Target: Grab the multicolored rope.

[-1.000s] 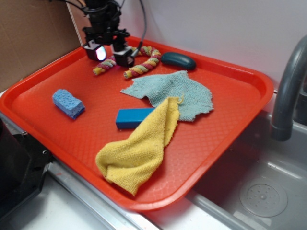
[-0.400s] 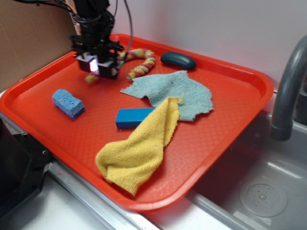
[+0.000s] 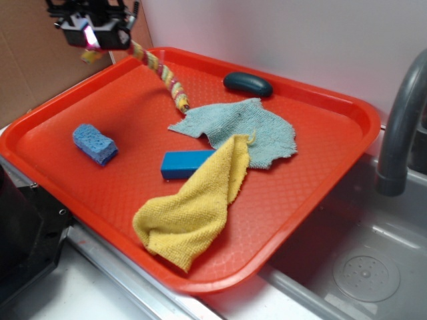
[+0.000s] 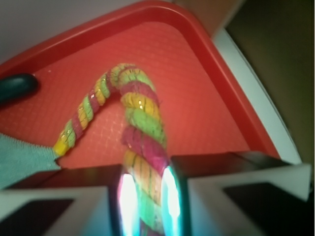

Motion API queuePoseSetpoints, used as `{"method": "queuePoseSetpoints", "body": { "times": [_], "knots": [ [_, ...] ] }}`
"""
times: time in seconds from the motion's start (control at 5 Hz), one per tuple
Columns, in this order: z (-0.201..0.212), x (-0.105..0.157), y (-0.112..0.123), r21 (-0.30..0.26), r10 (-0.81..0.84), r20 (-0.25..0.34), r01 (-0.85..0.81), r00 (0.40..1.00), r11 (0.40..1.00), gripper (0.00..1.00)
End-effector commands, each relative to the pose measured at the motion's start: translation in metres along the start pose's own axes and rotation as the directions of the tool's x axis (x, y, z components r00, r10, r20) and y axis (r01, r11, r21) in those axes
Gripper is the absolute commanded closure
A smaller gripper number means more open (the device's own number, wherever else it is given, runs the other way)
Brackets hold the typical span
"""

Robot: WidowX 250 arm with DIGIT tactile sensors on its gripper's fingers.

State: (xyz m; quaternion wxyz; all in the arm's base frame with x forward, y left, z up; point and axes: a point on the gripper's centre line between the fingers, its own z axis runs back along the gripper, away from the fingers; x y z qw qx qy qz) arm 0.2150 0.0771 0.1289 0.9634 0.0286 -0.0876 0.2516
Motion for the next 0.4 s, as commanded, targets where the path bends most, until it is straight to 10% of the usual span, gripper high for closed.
{"method": "queuePoseSetpoints", "body": {
  "times": [0.0,0.2],
  "knots": [
    [0.073,-0.004,0.015,0.043,0.34,0.094,-0.345,0.936,0.938,1.0],
    [0.086,-0.003,0.025,0.061,0.432,0.064,-0.436,0.899,0.898,1.0]
  ]
}}
